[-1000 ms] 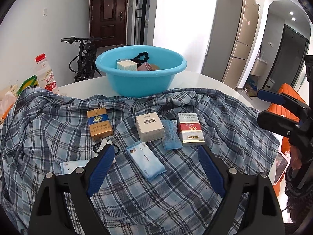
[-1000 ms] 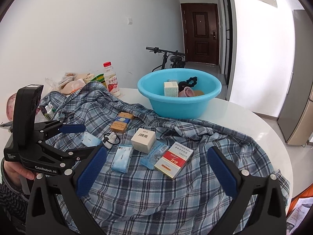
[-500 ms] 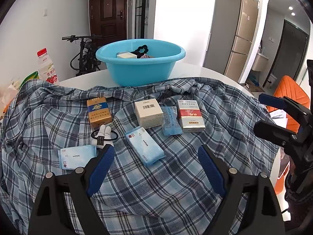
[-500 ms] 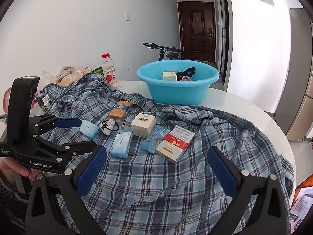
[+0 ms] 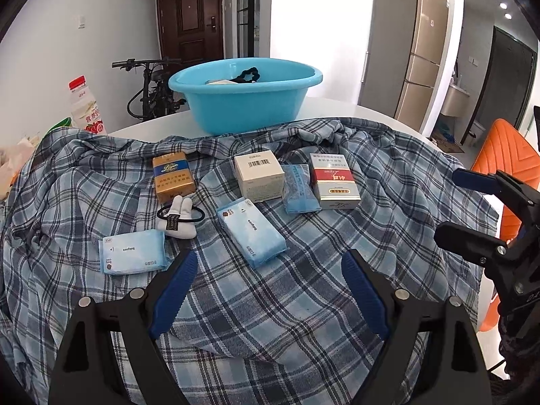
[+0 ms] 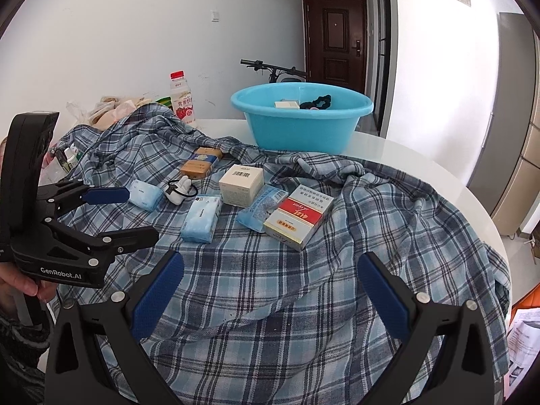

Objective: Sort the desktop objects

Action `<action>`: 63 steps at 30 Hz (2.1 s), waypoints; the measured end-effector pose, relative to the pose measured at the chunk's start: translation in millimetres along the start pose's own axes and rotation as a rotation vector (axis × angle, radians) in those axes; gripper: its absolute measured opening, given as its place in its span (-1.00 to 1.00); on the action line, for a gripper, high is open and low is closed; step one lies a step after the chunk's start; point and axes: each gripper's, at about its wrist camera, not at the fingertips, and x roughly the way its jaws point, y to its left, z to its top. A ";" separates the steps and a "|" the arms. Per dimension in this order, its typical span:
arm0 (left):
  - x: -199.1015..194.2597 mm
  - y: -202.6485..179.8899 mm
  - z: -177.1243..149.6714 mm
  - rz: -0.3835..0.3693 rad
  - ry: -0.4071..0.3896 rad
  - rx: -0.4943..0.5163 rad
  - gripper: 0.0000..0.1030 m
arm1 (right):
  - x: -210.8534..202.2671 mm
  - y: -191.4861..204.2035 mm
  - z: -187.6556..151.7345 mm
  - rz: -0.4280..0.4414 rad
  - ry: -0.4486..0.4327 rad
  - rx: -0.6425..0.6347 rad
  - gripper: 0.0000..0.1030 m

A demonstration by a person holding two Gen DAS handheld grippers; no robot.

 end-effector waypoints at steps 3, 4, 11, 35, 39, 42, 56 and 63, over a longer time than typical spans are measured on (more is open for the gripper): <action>-1.2 4.6 -4.9 0.037 -0.025 -0.022 0.73 | 2.0 -6.0 -1.4 0.008 -0.009 0.044 0.98; -0.3 4.2 -7.1 0.067 -0.029 -0.013 0.73 | 2.8 -7.1 -1.2 0.009 -0.012 0.057 0.99; -1.7 2.7 -22.2 0.096 -0.052 -0.036 0.73 | 7.2 -5.8 -5.3 -0.035 -0.042 0.069 0.99; -22.1 5.0 -35.7 0.206 -0.447 -0.117 0.74 | 2.4 5.0 -14.4 -0.147 -0.351 0.021 0.98; -26.7 1.7 -43.2 0.228 -0.518 -0.118 0.92 | -8.4 18.6 -21.3 -0.214 -0.479 -0.068 0.99; -30.3 -1.3 -45.8 0.220 -0.542 -0.106 0.99 | -8.1 25.7 -26.9 -0.198 -0.498 -0.103 0.99; -26.9 -2.8 -43.6 0.221 -0.522 -0.107 0.99 | 8.2 -11.5 -27.0 -0.211 -0.410 0.102 0.99; -27.1 -1.0 -44.2 0.254 -0.522 -0.127 0.99 | 11.2 1.2 -25.3 -0.243 -0.396 0.038 0.99</action>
